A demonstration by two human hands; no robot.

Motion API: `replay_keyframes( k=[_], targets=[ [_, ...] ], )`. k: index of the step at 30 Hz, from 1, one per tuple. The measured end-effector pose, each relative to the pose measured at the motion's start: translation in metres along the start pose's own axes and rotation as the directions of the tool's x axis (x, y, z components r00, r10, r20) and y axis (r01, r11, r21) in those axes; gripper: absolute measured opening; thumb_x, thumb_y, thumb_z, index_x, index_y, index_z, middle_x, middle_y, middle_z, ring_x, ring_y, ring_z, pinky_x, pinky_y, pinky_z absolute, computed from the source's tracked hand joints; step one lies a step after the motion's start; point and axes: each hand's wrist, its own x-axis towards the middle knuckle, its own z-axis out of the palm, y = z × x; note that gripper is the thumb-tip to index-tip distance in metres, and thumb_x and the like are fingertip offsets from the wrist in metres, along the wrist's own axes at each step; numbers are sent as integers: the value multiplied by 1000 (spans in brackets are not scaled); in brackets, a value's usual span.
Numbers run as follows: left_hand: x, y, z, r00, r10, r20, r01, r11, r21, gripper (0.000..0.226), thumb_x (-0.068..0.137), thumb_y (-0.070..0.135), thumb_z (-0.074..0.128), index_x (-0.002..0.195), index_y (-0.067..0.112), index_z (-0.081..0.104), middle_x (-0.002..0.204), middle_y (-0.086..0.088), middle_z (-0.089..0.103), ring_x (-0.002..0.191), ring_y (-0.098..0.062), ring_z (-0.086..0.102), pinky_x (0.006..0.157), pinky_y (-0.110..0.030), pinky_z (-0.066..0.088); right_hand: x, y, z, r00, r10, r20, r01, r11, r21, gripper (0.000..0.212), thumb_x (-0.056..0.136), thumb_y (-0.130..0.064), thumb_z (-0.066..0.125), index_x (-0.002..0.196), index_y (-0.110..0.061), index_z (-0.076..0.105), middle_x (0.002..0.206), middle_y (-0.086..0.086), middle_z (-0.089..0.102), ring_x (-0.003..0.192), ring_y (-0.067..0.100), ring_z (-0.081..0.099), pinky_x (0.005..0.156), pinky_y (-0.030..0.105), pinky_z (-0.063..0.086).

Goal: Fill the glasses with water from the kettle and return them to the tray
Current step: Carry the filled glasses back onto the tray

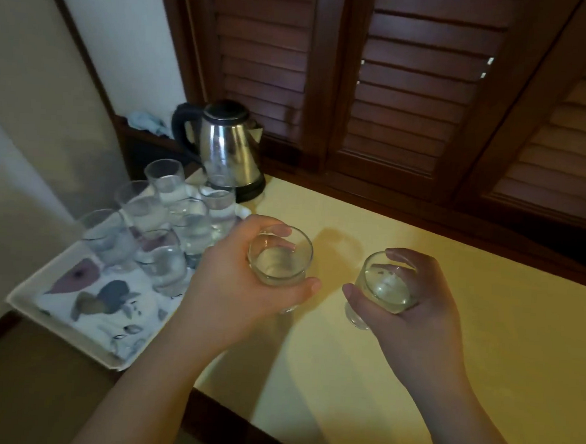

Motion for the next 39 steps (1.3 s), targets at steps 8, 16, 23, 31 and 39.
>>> replay_keyframes(
  k=[8, 16, 23, 31, 39],
  targets=[
    [-32, -43, -99, 997, -46, -67, 47, 999, 15, 64, 63, 50, 98, 117, 39, 65, 116, 22, 72, 115, 0, 67, 98, -37, 56, -41, -57, 92, 981, -11, 192, -14, 992, 128, 61, 62, -42, 95, 115, -31, 67, 112, -36, 64, 102, -6, 64, 78, 12, 50],
    [-51, -88, -162, 987, -102, -126, 108, 993, 48, 61, 63, 44, 98, 115, 39, 66, 115, 28, 71, 114, 8, 64, 87, -15, 49, -74, -92, 158, 953, -8, 303, -52, 980, 190, 65, 63, -35, 100, 115, -46, 62, 105, -28, 71, 99, -3, 67, 76, 8, 49],
    [-49, -128, -195, 963, -159, -219, 169, 985, 28, 61, 62, 50, 96, 114, 43, 65, 113, 31, 69, 108, 11, 63, 81, -14, 49, -88, -113, 201, 936, -20, 350, -58, 976, 210, 67, 65, -33, 101, 117, -46, 60, 109, -30, 70, 104, -9, 65, 78, 2, 46],
    [-30, -171, -203, 957, -186, -223, 206, 976, 69, 64, 65, 51, 95, 116, 47, 57, 114, 26, 69, 108, 14, 61, 79, -7, 45, -95, -119, 243, 919, 14, 393, -95, 978, 187, 72, 64, -39, 100, 121, -44, 56, 115, -37, 62, 101, -8, 64, 75, 8, 51],
    [-19, -199, -196, 942, -230, -245, 243, 970, 26, 70, 66, 47, 97, 125, 37, 59, 115, 24, 68, 112, 6, 62, 88, -21, 54, -96, -119, 262, 915, 58, 400, -126, 981, 146, 74, 62, -41, 100, 121, -43, 55, 104, -25, 68, 99, -10, 63, 74, 10, 53]
  ],
)
